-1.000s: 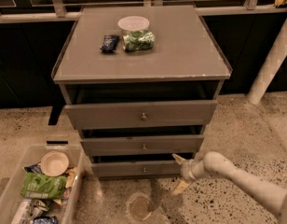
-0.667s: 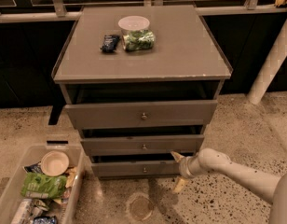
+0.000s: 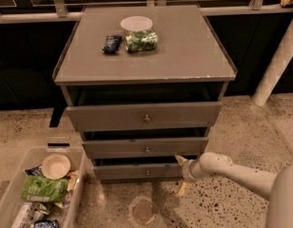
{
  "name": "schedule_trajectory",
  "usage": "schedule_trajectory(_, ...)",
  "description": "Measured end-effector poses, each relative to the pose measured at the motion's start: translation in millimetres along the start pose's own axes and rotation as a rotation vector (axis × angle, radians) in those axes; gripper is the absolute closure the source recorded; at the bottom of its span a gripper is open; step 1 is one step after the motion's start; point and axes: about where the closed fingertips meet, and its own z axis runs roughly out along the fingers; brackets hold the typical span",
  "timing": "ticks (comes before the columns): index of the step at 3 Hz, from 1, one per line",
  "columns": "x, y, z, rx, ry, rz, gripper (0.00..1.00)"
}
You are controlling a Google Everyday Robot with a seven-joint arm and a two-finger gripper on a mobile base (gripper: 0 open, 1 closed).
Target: Open bottom drawer
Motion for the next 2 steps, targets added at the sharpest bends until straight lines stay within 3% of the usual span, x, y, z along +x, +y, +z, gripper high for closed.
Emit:
schedule_trajectory(1, 8, 10, 16, -0.012, 0.147, -0.105, 0.00)
schedule_trajectory(2, 19, 29, 46, -0.034, 0.230, -0.193, 0.00)
